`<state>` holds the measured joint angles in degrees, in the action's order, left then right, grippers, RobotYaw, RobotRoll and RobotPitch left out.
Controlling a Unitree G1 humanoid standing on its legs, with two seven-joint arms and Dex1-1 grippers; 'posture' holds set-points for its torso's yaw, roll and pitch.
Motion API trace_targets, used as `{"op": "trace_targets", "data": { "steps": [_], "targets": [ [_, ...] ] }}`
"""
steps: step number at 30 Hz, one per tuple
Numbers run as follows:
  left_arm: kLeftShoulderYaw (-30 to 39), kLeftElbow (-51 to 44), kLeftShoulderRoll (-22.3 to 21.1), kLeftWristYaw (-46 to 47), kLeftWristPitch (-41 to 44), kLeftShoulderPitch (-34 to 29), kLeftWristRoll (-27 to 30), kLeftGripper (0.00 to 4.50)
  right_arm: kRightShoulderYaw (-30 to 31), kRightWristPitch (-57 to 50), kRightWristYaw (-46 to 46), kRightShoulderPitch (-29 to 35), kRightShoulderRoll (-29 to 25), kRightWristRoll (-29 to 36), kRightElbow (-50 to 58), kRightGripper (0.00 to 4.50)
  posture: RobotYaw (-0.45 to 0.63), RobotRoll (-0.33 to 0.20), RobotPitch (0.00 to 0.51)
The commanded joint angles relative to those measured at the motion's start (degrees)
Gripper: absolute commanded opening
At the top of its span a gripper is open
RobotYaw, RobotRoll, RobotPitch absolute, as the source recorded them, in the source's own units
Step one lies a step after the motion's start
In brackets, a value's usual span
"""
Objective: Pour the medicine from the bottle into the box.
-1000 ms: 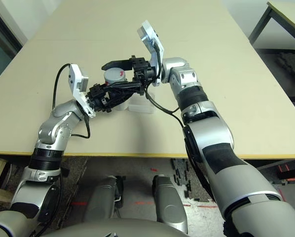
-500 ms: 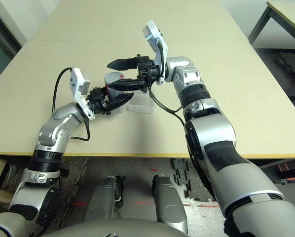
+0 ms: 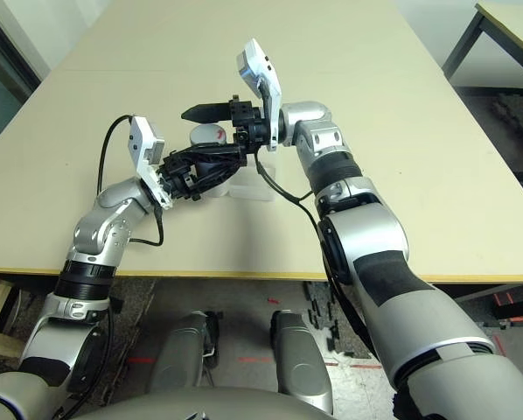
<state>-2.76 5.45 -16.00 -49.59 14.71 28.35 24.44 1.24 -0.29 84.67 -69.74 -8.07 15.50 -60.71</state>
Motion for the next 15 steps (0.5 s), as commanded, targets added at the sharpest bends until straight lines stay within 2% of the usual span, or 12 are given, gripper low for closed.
{"op": "trace_targets", "data": {
  "steps": [1,15],
  "targets": [
    [-0.4,-0.9,-0.2,-0.4,-0.2,-0.6,-0.3,2.71,-0.8,0.3,-1.6,-1.1,-0.8,-1.3,-1.8,4.50,-0.02,0.000,0.141],
    [0.1,-0.4,-0.5,0.4,-0.5,-0.6,0.1,2.71,-1.7,-0.6,0.0,-1.4,-8.5,-2.2,-3.6,4.50,-0.02,0.000,0.144]
  ]
}}
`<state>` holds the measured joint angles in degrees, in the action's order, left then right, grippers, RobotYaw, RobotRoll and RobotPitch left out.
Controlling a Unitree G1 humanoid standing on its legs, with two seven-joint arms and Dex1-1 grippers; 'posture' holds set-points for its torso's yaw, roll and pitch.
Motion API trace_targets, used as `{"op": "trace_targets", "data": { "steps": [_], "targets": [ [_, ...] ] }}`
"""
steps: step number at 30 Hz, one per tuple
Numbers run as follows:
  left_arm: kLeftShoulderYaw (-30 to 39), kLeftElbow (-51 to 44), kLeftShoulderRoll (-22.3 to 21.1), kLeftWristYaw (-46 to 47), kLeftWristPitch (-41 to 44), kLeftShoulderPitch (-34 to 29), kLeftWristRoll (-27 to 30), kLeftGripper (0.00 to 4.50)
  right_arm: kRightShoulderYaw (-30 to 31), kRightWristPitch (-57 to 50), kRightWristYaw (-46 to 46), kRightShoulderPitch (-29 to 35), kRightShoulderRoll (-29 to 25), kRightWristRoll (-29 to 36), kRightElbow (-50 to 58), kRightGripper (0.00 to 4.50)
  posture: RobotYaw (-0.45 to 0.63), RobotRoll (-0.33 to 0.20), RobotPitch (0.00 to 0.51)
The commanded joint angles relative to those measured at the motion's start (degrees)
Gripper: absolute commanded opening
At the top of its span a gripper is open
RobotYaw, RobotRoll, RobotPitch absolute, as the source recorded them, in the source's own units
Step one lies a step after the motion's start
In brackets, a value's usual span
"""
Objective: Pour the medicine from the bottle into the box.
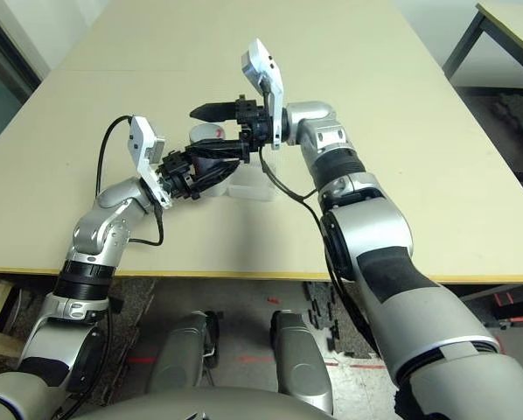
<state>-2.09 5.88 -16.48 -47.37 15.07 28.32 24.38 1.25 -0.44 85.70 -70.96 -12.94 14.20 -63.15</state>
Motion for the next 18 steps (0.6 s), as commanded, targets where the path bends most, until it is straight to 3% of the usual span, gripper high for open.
{"op": "trace_targets", "data": {
  "steps": [1,9,18],
  "targets": [
    [-0.5,-0.7,0.0,-1.8,-0.9,-0.5,0.2,2.71,-1.7,-0.6,-0.6,-0.1,-4.1,-0.9,-1.1,4.50,-0.02,0.000,0.144],
    [0.2,1.0,0.4,-2.2,-1.5,0.4,-0.3,2.71,-1.5,-3.4,5.3,0.5,-5.4,-0.4,1.1,4.50,-0.02,0.000,0.140],
    [0.0,1.6,0.4,-2.2,-2.1,0.6,-0.6,2.71,-0.7,-5.6,6.6,1.3,-2.8,1.3,5.5,4.50,-0.03,0.000,0.136]
  ]
}}
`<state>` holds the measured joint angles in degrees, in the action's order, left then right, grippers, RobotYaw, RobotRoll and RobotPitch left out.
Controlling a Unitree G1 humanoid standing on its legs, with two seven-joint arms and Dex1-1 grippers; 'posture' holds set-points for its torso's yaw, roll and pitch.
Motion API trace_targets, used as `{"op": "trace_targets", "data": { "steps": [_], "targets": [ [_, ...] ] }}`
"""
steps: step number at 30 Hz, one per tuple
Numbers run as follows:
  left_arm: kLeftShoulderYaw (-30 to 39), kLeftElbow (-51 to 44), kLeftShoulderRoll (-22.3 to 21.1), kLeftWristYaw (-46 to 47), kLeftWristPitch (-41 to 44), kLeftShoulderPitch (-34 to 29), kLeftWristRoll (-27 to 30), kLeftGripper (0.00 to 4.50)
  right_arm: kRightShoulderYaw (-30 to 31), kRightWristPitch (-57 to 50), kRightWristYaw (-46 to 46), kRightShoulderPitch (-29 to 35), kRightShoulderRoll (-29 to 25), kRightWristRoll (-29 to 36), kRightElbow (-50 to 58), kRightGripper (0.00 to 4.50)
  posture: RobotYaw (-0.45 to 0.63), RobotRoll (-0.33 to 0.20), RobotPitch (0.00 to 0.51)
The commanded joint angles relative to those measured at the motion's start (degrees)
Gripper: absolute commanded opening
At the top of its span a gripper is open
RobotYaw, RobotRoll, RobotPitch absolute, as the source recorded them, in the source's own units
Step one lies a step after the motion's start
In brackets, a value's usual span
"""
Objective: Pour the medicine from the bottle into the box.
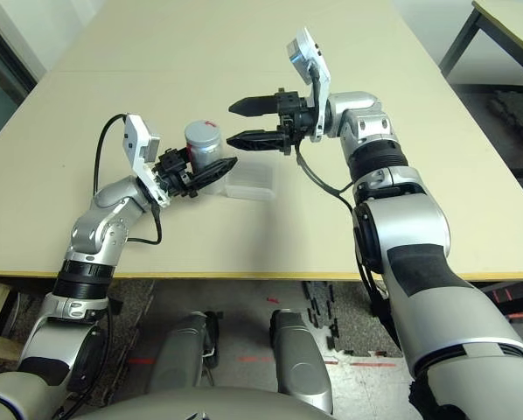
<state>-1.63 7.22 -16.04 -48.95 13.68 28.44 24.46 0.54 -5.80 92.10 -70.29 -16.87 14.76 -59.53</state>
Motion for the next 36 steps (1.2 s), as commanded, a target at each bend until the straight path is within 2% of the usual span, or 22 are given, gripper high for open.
{"op": "trace_targets", "data": {
  "steps": [1,21,36],
  "targets": [
    [-0.5,0.3,0.1,-0.6,-0.8,0.6,-0.7,2.71,-0.2,-0.2,0.0,0.6,1.6,0.7,2.0,4.50,-0.03,0.000,0.136],
    [-1.6,0.2,1.3,-0.7,-1.2,1.1,-0.9,2.71,-0.9,2.4,-5.4,0.0,8.2,0.2,1.0,4.50,-0.02,0.000,0.137],
    [-1.5,-2.0,0.8,-0.8,0.0,-0.1,0.0,2.71,-1.7,5.5,-10.1,-0.8,8.2,-1.4,-3.9,4.50,-0.01,0.000,0.140]
  ]
}}
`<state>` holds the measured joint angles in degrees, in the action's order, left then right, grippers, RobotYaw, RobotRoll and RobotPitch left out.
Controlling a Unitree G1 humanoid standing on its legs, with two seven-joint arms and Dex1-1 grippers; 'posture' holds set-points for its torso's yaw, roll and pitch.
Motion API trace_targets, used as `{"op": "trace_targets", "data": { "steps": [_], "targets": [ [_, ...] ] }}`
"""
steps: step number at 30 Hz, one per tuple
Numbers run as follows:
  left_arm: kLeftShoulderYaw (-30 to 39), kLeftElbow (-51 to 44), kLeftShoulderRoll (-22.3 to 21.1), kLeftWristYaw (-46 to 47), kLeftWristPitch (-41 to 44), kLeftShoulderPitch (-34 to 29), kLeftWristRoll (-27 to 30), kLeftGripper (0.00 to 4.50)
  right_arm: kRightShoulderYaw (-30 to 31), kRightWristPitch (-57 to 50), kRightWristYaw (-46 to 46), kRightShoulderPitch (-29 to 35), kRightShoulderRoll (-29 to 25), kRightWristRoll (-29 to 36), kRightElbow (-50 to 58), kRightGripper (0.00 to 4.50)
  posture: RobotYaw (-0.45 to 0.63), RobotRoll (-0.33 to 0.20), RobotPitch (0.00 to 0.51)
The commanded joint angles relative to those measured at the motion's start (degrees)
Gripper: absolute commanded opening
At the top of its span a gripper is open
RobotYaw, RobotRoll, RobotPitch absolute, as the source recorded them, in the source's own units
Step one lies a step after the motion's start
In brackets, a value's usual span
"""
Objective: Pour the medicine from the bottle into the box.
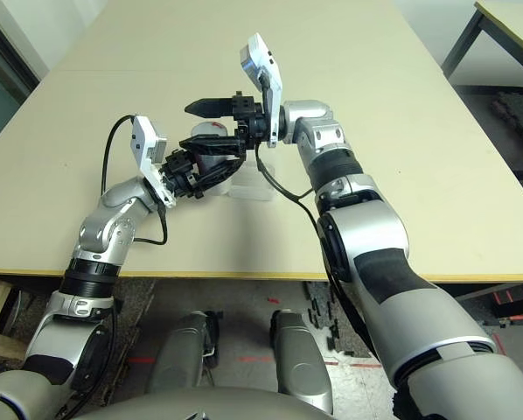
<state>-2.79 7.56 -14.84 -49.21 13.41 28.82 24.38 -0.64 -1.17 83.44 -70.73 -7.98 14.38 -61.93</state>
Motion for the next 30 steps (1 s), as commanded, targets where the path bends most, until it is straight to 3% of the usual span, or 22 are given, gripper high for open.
{"op": "trace_targets", "data": {
  "steps": [1,22,30],
  "targets": [
    [-0.3,-2.4,-0.4,-0.5,0.3,-0.6,0.1,2.71,-0.5,1.1,-1.5,-0.4,-0.9,-1.2,-1.7,4.50,-0.01,0.000,0.141],
    [0.5,-1.6,-0.6,-0.8,0.4,-0.2,0.1,2.71,-1.5,2.0,-1.1,0.3,-10.9,-3.1,-4.6,4.50,-0.03,0.000,0.143],
    [1.0,-0.8,-0.9,-0.9,0.1,-0.2,-0.2,2.71,-1.6,-0.8,7.1,0.4,-12.0,-2.1,-3.0,4.50,-0.03,0.000,0.145]
  ]
}}
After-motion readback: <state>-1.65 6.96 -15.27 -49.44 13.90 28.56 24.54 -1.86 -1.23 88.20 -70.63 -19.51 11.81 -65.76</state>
